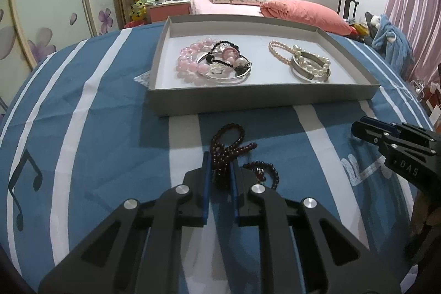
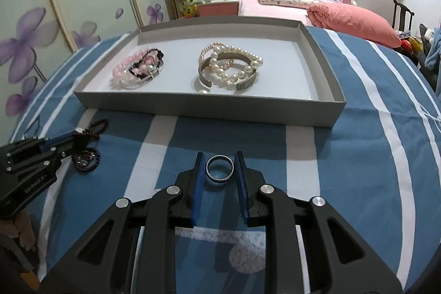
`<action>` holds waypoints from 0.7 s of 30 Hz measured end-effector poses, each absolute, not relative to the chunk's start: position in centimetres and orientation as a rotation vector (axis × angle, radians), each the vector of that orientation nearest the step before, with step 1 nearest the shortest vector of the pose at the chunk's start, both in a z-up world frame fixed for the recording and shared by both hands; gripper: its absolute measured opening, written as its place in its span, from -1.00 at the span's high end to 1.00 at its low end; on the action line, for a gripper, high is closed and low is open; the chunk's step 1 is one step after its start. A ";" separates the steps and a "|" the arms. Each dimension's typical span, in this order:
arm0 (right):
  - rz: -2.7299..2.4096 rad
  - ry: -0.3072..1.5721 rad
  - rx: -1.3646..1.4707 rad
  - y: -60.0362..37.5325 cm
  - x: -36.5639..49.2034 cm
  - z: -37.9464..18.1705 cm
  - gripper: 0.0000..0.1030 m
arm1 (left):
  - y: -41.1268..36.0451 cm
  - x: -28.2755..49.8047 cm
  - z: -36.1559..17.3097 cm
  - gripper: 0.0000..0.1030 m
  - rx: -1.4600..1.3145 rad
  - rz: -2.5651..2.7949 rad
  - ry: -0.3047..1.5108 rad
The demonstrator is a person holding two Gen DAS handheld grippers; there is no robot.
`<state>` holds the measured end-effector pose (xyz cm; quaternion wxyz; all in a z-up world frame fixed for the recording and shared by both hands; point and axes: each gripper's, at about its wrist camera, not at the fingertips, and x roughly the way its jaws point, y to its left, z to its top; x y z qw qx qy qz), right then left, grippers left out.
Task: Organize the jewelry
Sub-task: 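Carry the silver ring to the tray with the right tool while the left carries the red bracelet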
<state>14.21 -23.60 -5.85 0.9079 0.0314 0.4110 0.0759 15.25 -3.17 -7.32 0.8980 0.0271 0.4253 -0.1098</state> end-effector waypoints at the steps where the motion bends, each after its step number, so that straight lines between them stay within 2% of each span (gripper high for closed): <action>1: 0.160 0.836 0.072 -23.6 14.0 -5.6 0.56 | -3.0 15.0 -7.1 0.74 0.049 -0.229 0.871; 15: 0.204 0.646 0.101 -22.1 10.9 -1.6 0.56 | -3.0 11.8 -2.4 0.74 -0.014 -0.250 0.708; 17: 0.206 0.617 0.103 -22.0 10.5 -1.1 0.56 | -3.1 11.2 -1.6 0.82 -0.011 -0.247 0.673; 21: 0.207 0.549 0.113 -21.9 9.8 -0.1 0.56 | -3.5 10.0 -0.2 0.83 -0.007 -0.235 0.599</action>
